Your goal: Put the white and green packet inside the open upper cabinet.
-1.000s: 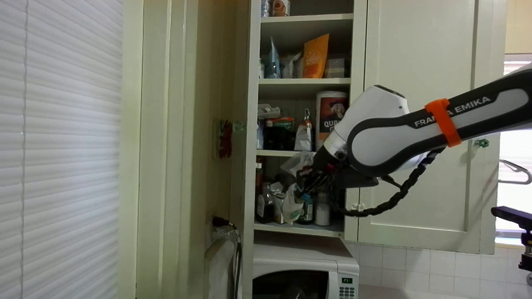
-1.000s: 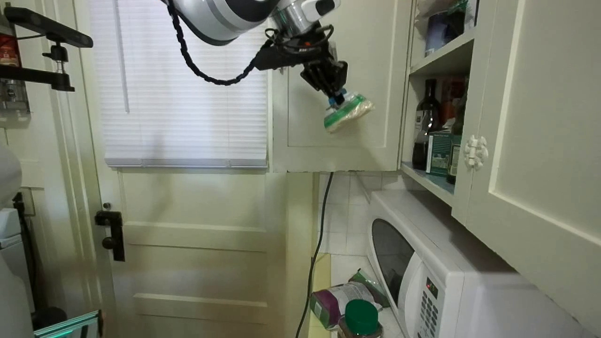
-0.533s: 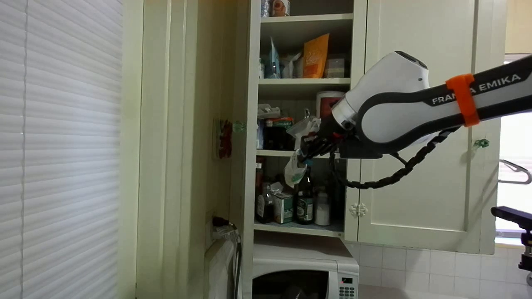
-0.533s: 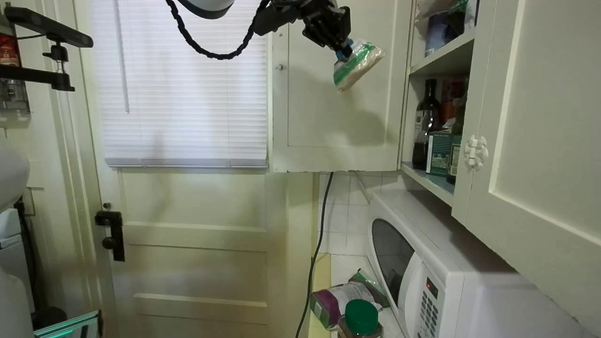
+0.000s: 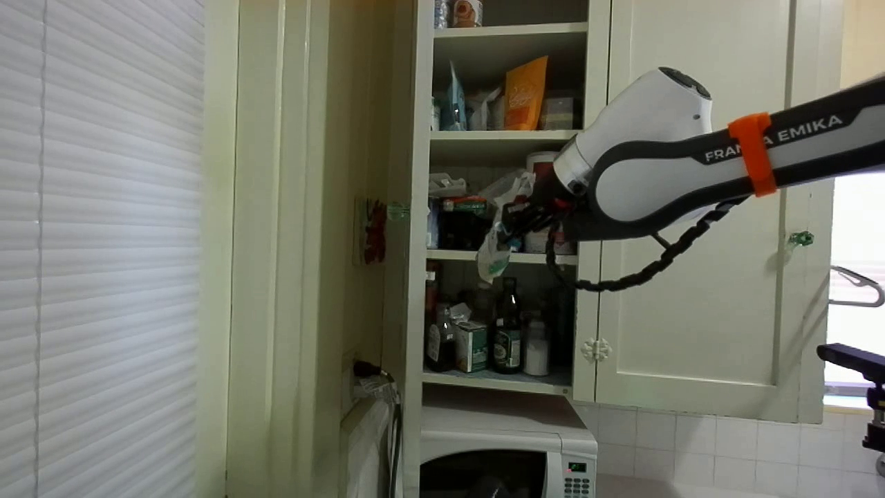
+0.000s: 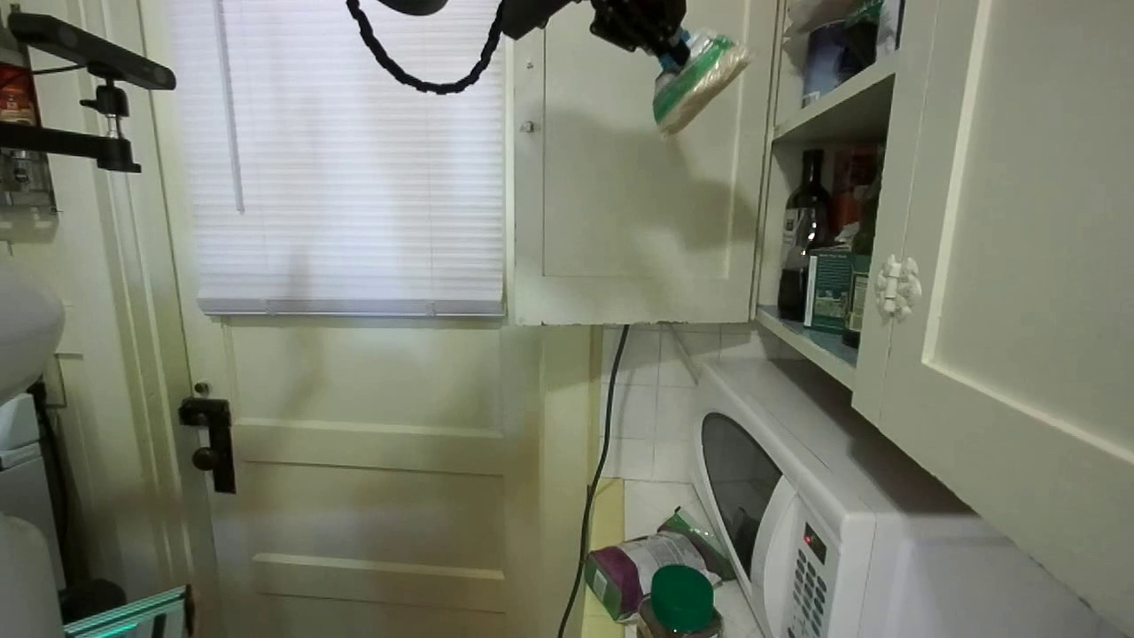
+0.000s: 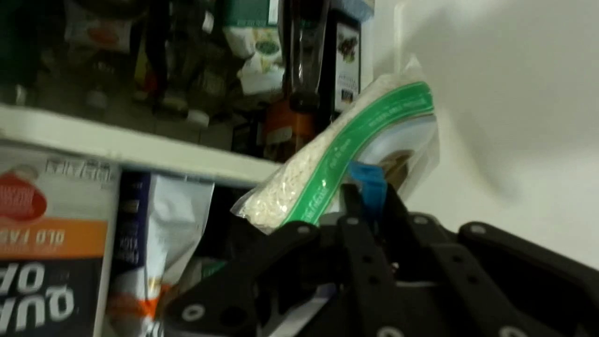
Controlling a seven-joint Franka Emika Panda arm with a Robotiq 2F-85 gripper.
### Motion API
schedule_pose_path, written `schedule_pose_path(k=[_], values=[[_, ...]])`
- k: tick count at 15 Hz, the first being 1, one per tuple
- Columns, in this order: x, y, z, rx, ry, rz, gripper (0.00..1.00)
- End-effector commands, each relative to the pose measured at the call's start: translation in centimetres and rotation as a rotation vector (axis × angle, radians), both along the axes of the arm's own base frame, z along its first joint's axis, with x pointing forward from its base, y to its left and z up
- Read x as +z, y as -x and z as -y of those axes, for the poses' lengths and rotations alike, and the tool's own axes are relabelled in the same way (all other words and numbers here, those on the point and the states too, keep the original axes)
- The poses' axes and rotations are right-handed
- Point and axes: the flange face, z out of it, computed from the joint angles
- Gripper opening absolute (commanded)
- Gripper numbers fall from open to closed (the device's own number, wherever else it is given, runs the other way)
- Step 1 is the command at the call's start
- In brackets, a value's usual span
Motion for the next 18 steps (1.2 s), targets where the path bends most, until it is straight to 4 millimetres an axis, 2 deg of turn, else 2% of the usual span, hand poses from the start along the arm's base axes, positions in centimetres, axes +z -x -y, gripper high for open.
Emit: schedule_pose_path(k=[1, 2, 5, 9, 14, 17, 18], values=[[7.4, -1.7, -0.1, 0.012, 0.082, 0.183, 0.03], [9.9, -1.7, -0.4, 0.011, 0.101, 0.235, 0.03], [15.2, -1.8, -0.9, 0.010, 0.143, 0.395, 0.03], [20.4, -1.8, 0.6, -0.063, 0.161, 0.583, 0.03], [24.0, -2.0, 4.3, -0.223, 0.142, 0.744, 0.03], [24.4, -3.2, 4.6, -0.262, 0.137, 0.761, 0.03], [23.9, -4.2, 4.4, -0.249, 0.131, 0.745, 0.03]])
